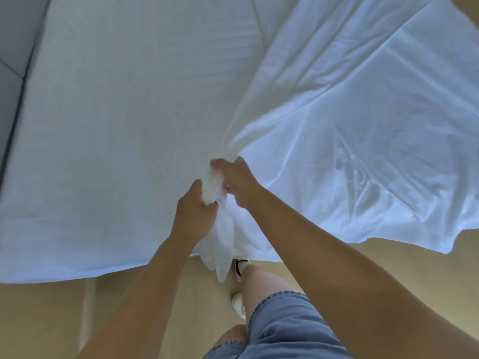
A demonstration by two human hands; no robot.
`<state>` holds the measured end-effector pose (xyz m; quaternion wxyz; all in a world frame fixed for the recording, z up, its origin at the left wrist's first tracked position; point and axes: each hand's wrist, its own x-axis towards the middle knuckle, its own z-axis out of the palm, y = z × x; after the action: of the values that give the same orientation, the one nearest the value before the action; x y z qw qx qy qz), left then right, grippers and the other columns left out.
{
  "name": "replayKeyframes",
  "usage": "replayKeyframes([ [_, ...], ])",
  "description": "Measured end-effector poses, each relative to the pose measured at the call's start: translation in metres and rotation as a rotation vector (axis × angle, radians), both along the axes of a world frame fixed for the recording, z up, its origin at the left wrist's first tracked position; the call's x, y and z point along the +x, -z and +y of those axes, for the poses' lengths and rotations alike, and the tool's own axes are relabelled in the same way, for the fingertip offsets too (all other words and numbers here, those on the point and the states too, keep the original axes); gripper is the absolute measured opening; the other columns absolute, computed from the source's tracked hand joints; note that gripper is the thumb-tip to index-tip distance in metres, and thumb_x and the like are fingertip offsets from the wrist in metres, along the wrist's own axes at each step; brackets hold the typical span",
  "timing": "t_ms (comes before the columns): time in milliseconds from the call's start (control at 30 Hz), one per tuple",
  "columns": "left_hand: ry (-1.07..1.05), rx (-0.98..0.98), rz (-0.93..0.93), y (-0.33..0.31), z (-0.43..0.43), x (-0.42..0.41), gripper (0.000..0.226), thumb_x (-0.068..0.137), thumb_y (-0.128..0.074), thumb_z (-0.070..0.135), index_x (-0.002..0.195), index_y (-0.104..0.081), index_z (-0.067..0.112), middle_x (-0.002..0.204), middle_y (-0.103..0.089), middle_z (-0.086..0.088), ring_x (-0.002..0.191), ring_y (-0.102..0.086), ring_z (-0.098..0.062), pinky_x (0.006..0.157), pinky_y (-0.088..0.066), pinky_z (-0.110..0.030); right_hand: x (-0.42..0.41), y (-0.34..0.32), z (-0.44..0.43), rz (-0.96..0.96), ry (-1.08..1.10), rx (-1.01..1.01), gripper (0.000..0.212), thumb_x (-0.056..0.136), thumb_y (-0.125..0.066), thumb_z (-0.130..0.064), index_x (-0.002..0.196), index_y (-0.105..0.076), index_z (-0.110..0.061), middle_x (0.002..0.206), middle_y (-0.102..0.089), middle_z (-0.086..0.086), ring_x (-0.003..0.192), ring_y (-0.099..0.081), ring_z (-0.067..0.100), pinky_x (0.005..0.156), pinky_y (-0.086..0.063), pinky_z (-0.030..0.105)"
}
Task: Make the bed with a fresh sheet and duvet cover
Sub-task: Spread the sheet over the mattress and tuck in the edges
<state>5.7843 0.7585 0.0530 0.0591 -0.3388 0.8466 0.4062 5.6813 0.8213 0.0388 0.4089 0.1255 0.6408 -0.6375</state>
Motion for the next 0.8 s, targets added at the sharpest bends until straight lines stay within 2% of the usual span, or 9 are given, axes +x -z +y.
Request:
replayKeyframes([
  [67,0.154,-0.06,-0.034,-0.002,-0.02,-0.003,0.014,0.085,-0.05,0.007,0.081,-0.041,0.017,0.069,-0.05,-0.001,0.06,-0.048,-0.019,0.051,-0.034,-0.026,-0.01,0.005,-0.02,-0.1,0.1,0.074,0.05,0.077,-0.074,-0.036,0.109,-0.049,-0.006,0.097,-0.06,0.004,0.095,-0.06,0.025,0.081,-0.05,0.034],
  [100,0.225,-0.08,-0.057,-0.004,-0.03,-0.002,0.018,0.085,-0.05,0.007,0.078,-0.039,0.021,0.066,-0.048,0.0,0.057,-0.046,-0.018,0.051,-0.033,-0.026,-0.014,0.007,-0.031,-0.138,0.127,0.107,0.051,0.076,-0.076,-0.037,0.107,-0.051,-0.005,0.096,-0.06,0.004,0.092,-0.059,0.025,0.081,-0.05,0.034],
  [200,0.266,-0.078,-0.126,-0.004,-0.07,0.0,0.016,0.085,-0.054,0.014,0.079,-0.04,0.018,0.066,-0.047,0.0,0.059,-0.046,-0.023,0.055,-0.036,-0.032,-0.02,0.008,-0.071,-0.168,0.169,0.157,0.014,0.08,-0.065,-0.011,0.08,-0.052,-0.009,0.073,-0.05,0.002,0.066,-0.05,0.02,0.058,-0.041,0.025],
  [267,0.231,-0.102,-0.177,-0.003,-0.101,0.003,0.02,0.086,-0.059,0.025,0.088,-0.043,0.013,0.07,-0.051,-0.002,0.065,-0.051,-0.026,0.057,-0.04,-0.034,-0.019,0.01,-0.099,-0.15,0.136,0.198,0.018,0.081,-0.052,-0.002,0.071,-0.044,-0.014,0.066,-0.042,-0.001,0.057,-0.039,0.016,0.05,-0.032,0.023],
  [367,0.251,-0.205,-0.196,0.002,-0.149,0.016,0.027,0.089,-0.057,0.036,0.092,-0.04,0.016,0.071,-0.05,0.001,0.066,-0.052,-0.023,0.053,-0.035,-0.03,-0.014,0.015,-0.144,-0.079,0.059,0.196,0.02,0.081,-0.045,0.003,0.071,-0.045,-0.015,0.066,-0.043,-0.001,0.058,-0.038,0.015,0.049,-0.033,0.022],
  [467,0.25,-0.289,-0.197,0.004,-0.204,0.038,0.021,0.093,-0.051,0.032,0.1,-0.043,0.013,0.076,-0.053,-0.002,0.072,-0.056,-0.028,0.057,-0.037,-0.03,0.001,0.015,-0.199,-0.019,-0.068,0.207,0.016,0.083,-0.044,0.005,0.079,-0.044,-0.011,0.076,-0.045,0.003,0.064,-0.044,0.016,0.048,-0.041,0.022],
  [600,0.088,-0.295,-0.168,0.005,-0.303,0.09,0.015,0.094,-0.048,0.025,0.098,-0.046,0.011,0.077,-0.056,-0.008,0.072,-0.056,-0.032,0.059,-0.039,-0.034,0.043,0.021,-0.311,0.09,-0.235,0.19,0.014,0.086,-0.046,0.001,0.096,-0.043,-0.008,0.091,-0.046,0.007,0.078,-0.047,0.02,0.063,-0.043,0.029],
  [700,-0.076,-0.27,-0.185,0.006,-0.391,0.146,0.016,0.095,-0.048,0.025,0.092,-0.047,0.009,0.071,-0.053,-0.007,0.067,-0.052,-0.03,0.056,-0.036,-0.034,0.095,0.024,-0.414,0.173,-0.364,0.178,0.041,0.088,-0.047,-0.004,0.128,-0.037,-0.002,0.104,-0.044,0.007,0.091,-0.05,0.023,0.069,-0.044,0.032],
  [800,-0.294,-0.248,-0.25,0.01,-0.47,0.222,0.015,0.094,-0.048,0.022,0.09,-0.05,0.008,0.08,-0.056,-0.007,0.075,-0.051,-0.029,0.063,-0.037,-0.035,0.173,0.027,-0.508,0.149,-0.552,0.137,0.04,0.089,-0.049,-0.006,0.126,-0.037,0.002,0.095,-0.047,0.009,0.091,-0.057,0.03,0.079,-0.055,0.042],
])
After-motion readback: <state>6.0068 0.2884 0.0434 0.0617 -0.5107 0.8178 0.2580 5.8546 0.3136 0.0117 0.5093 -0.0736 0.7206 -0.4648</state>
